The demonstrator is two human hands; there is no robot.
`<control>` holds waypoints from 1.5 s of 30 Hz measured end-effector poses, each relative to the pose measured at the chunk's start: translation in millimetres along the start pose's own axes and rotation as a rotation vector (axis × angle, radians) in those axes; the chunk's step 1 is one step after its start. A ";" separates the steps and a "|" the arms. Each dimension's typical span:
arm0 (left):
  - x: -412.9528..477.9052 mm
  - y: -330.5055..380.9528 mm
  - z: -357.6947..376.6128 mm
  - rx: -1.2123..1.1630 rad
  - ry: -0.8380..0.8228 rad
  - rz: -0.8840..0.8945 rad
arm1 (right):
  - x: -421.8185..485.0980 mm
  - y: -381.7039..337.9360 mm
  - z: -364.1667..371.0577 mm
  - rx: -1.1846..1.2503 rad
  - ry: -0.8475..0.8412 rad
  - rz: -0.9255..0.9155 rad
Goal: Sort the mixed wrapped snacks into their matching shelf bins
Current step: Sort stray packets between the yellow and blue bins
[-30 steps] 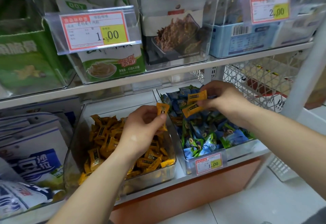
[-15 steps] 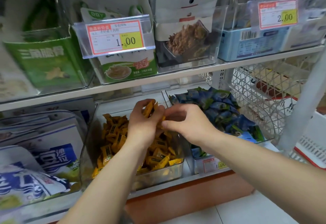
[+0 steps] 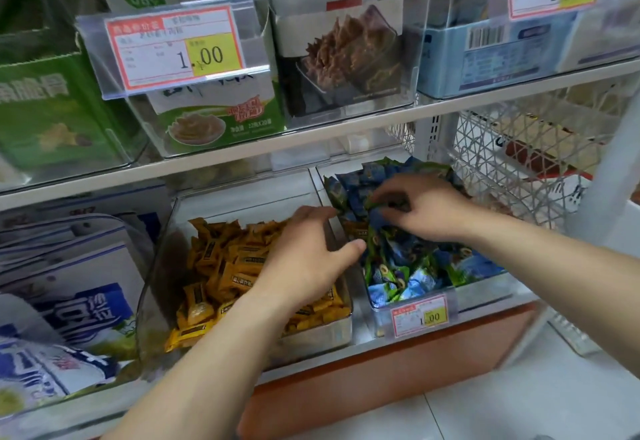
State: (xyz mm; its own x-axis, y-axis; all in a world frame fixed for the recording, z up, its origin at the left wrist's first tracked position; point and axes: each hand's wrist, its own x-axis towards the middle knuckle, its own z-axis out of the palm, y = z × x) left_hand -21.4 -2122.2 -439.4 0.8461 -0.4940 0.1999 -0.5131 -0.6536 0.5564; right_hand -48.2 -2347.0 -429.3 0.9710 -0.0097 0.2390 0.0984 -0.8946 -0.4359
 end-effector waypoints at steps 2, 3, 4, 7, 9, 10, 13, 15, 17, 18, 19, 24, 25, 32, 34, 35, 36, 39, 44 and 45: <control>1.6 0.4 7.8 0.029 0.042 -0.013 | 14.5 -9.3 11.3 -0.043 -0.092 -0.021; 2.3 -1.6 9.2 0.019 0.054 -0.025 | 22.0 -13.0 16.8 -0.070 -0.167 -0.003; 3.0 -4.4 9.9 0.002 0.052 -0.039 | 28.4 -15.8 21.3 -0.099 -0.248 0.014; 1.0 -12.6 10.2 -0.092 -0.028 -0.091 | 38.9 -17.8 32.5 -0.118 -0.428 0.005; -1.6 -15.6 9.5 -0.112 -0.073 -0.097 | 41.0 -14.0 40.5 -0.070 -0.471 0.011; -2.7 -16.9 9.4 -0.111 -0.087 -0.099 | 41.8 -12.2 43.4 -0.053 -0.476 0.020; -3.9 -19.4 9.4 -0.129 -0.106 -0.107 | 46.8 -5.4 47.8 -0.053 -0.472 0.035; -3.9 -19.7 9.1 -0.141 -0.114 -0.107 | 52.4 -0.3 47.6 -0.012 -0.481 0.027; -3.8 -20.4 8.2 -0.150 -0.123 -0.109 | 54.5 1.9 49.7 -0.026 -0.490 0.009; -4.0 -21.0 7.8 -0.157 -0.127 -0.110 | 54.6 3.1 52.3 -0.078 -0.472 -0.010; -4.0 -21.9 7.6 -0.165 -0.129 -0.110 | 54.6 5.1 55.5 -0.139 -0.440 -0.037; -3.8 -25.3 8.6 -0.192 -0.142 -0.102 | 55.8 13.4 58.9 -0.155 -0.311 -0.065; -3.8 -25.7 8.7 -0.202 -0.145 -0.104 | 56.7 13.3 60.0 -0.183 -0.324 -0.057; -2.2 -27.0 8.3 -0.233 -0.149 -0.095 | 64.2 11.9 65.6 -0.183 -0.485 0.008; -2.4 -27.6 8.1 -0.239 -0.149 -0.096 | 66.9 12.7 62.9 -0.177 -0.498 0.034; -2.7 -28.0 7.8 -0.243 -0.149 -0.098 | 67.4 13.1 63.0 -0.183 -0.510 0.043; -2.8 -28.4 7.3 -0.246 -0.150 -0.100 | 67.5 13.1 63.7 -0.195 -0.526 0.043; -2.9 -28.7 6.2 -0.259 -0.155 -0.099 | 67.3 12.3 66.9 -0.227 -0.572 0.020; -2.9 -28.0 5.9 -0.260 -0.152 -0.097 | 66.3 11.6 58.5 -0.217 -0.577 -0.028; -2.4 -28.5 5.9 -0.266 -0.151 -0.095 | 65.9 12.3 54.3 -0.194 -0.552 -0.054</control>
State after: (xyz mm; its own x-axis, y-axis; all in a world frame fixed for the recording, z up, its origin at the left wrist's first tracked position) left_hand -9.7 -2105.8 -460.5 0.8472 -0.5306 0.0258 -0.3602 -0.5382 0.7620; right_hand 28.8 -2334.3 -466.0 0.9405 0.2261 -0.2537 0.1600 -0.9532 -0.2564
